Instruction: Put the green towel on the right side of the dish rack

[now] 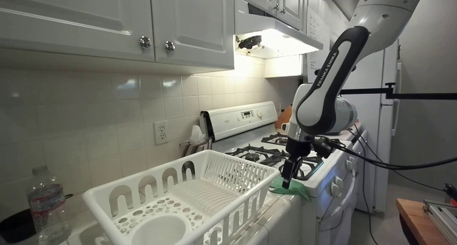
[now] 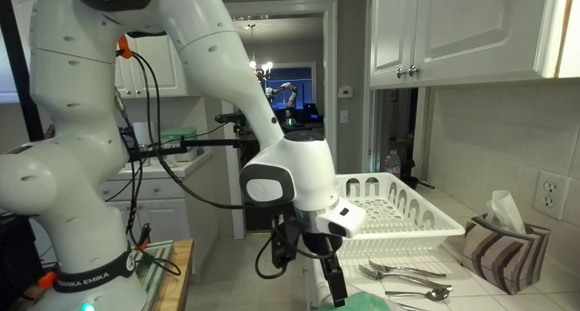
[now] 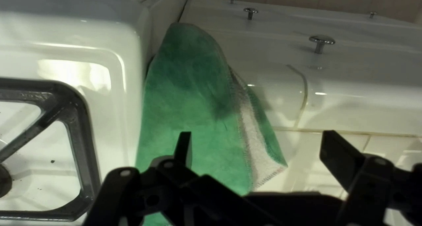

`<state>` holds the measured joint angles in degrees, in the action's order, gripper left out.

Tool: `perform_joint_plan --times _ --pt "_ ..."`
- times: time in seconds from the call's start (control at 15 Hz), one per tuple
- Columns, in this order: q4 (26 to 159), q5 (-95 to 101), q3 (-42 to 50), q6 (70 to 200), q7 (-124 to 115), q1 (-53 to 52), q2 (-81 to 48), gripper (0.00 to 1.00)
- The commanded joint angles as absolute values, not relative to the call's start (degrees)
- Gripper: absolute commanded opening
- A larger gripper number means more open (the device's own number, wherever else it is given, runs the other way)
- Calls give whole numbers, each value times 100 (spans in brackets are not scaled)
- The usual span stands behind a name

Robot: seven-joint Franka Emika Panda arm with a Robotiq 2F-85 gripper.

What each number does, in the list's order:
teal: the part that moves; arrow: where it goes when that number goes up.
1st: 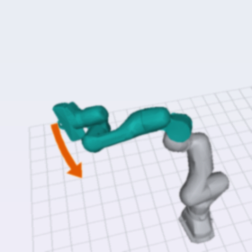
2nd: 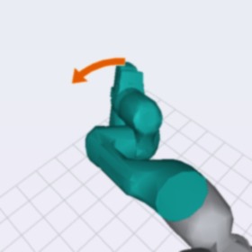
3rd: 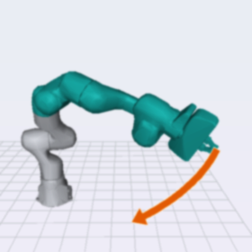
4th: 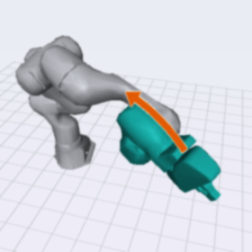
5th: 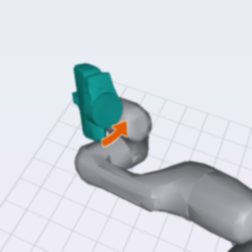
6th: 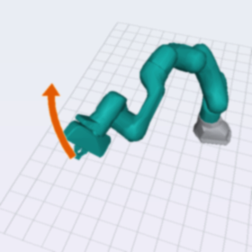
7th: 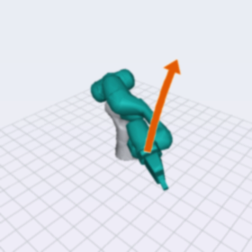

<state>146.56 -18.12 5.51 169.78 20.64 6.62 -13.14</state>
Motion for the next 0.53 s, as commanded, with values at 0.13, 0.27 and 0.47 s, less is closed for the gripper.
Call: perform_joint_plan --times 0.13,0.27,0.47 --pt "14476 -1525 760 17058 2105 598 -1744 100" --pt "14471 -1436 839 17064 2085 559 -1817 72" --pt "14454 -1320 928 17087 2050 507 -1878 51"
